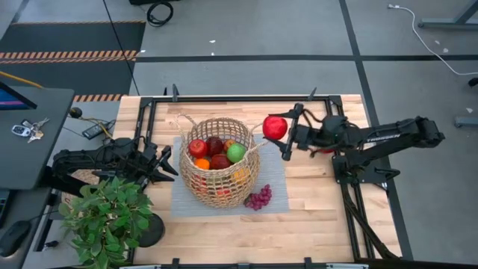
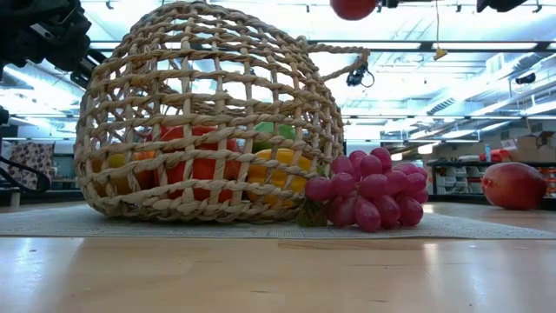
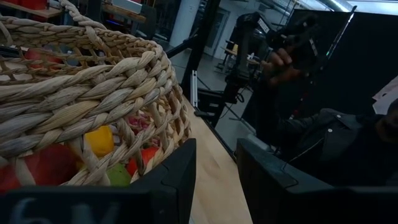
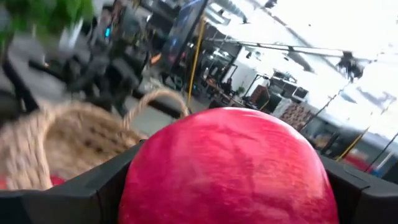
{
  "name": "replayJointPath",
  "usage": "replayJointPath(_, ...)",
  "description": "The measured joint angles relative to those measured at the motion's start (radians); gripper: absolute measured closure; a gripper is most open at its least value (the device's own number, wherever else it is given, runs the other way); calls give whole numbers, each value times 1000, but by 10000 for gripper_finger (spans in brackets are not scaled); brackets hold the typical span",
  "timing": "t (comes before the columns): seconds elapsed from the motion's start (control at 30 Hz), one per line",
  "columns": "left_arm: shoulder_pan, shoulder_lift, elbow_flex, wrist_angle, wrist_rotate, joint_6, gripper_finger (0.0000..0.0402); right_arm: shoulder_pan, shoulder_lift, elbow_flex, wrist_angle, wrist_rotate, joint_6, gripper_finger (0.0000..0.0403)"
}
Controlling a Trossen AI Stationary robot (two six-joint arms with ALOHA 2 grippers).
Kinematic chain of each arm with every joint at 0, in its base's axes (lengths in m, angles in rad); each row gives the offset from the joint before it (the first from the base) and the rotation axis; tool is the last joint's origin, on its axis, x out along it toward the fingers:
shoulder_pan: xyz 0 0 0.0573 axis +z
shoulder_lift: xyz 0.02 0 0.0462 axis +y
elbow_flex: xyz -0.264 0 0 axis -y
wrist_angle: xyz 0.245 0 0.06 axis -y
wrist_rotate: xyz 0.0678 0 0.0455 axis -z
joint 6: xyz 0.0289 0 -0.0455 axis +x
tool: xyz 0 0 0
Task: Build produce basket
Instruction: Put the red apple into the brown basket
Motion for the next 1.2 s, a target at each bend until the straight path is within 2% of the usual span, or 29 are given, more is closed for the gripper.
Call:
replayJointPath(0.13, 0, 0, 0, 0, 0, 0, 280, 3, 49, 0, 0, 0, -216, 59)
replayJointPath(0.4, 0, 0, 0, 0, 0, 0, 280, 38, 103, 0, 26, 0, -759, 59)
replayJointPath(0.5, 0, 0, 0, 0, 0, 0, 280, 57, 102, 0, 45, 0, -855, 59)
replayJointPath(0.67, 0, 0, 0, 0, 0, 0, 280, 85, 100, 0, 105, 0, -904, 59)
replayJointPath(0.97, 0, 0, 0, 0, 0, 0, 280, 86, 100, 0, 113, 0, -858, 59)
replayJointPath(1.07, 0, 0, 0, 0, 0, 0, 280, 78, 100, 0, 113, 0, -662, 59)
replayJointPath(1.2, 0, 0, 0, 0, 0, 0, 280, 62, 100, 0, 113, 0, -193, 59)
